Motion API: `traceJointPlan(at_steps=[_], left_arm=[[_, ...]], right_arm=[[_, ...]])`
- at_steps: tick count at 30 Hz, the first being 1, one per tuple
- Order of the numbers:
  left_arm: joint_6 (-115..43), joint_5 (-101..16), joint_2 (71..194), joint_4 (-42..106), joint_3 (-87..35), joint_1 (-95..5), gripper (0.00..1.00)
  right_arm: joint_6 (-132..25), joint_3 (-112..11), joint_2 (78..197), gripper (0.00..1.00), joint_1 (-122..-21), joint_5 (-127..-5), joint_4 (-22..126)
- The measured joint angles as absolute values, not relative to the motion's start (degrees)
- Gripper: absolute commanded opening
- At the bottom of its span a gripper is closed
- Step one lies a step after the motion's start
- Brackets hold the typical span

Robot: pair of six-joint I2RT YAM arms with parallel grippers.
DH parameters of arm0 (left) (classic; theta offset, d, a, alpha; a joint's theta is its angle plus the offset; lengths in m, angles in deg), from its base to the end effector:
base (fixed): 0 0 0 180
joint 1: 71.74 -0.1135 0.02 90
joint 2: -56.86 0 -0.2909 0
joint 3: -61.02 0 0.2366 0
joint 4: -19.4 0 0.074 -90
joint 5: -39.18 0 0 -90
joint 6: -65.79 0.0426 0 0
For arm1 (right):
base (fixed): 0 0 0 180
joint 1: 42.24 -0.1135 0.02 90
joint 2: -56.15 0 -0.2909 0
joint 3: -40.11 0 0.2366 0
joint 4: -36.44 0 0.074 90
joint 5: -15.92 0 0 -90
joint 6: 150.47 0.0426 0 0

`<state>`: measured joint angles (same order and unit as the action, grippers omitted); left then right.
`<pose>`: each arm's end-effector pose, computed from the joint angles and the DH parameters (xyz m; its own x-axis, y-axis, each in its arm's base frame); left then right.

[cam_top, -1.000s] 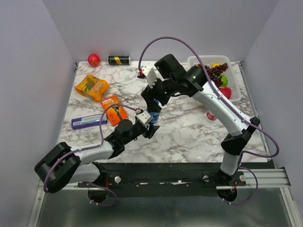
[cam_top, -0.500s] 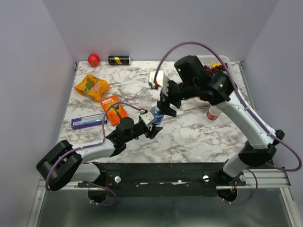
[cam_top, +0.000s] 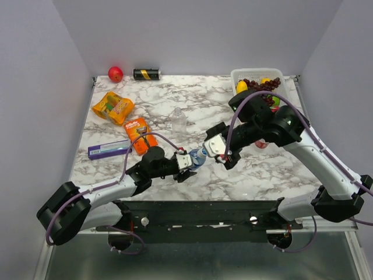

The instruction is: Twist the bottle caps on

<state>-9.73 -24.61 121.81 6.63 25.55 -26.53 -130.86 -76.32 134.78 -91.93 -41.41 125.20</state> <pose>0.1348 -0.1625 0.2283 0.0376 0.2806 -0.9591 0.9557 0.2703 0.1165 0.1240 0.1817 0.4584 0.6432 -0.4675 -0.6063 -0.7626 -0.4622 -0.4526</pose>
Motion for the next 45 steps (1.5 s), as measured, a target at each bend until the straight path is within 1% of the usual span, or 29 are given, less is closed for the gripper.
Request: traceJointPlan(at_steps=[6, 12, 20, 27, 32, 33, 39, 43, 45], left_arm=[[-6.36, -22.95, 121.11, 11.46, 25.55, -26.55, 0.0], [-4.81, -22.46, 120.76, 13.74, 25.37, -26.57, 0.0], [-3.54, -21.63, 120.76, 14.57, 23.89, -26.62, 0.0], [-3.04, -21.59, 120.76, 14.96, 23.41, -26.62, 0.0], [-3.02, -21.59, 120.76, 15.09, 23.38, -26.62, 0.0], [-3.02, -21.57, 120.76, 15.11, 23.38, -26.62, 0.0], [-3.04, -21.59, 120.76, 15.09, 23.36, -26.62, 0.0], [-3.28, -21.59, 120.76, 15.03, 23.36, -26.64, 0.0], [-3.45, -21.61, 120.76, 14.98, 23.36, -26.66, 0.0]], right_arm=[[-141.47, -72.49, 134.23, 0.76, -92.59, -41.08, 127.49], [-146.36, -72.49, 134.25, 0.72, -93.07, -39.97, 127.54], [-151.61, -72.45, 135.22, 0.69, -93.31, -39.68, 127.54], [-153.14, -71.77, 136.55, 0.62, -93.31, -39.73, 127.58], [-153.38, -71.77, 137.23, 0.58, -93.31, -39.71, 127.56], [-153.42, -71.77, 137.27, 0.56, -93.33, -39.73, 127.56], [-153.46, -71.51, 137.49, 0.5, -93.42, -39.81, 127.58], [-153.29, -71.49, 138.06, 0.48, -93.49, -40.1, 127.67], [-153.09, -71.46, 138.32, 0.44, -93.53, -40.27, 127.71]])
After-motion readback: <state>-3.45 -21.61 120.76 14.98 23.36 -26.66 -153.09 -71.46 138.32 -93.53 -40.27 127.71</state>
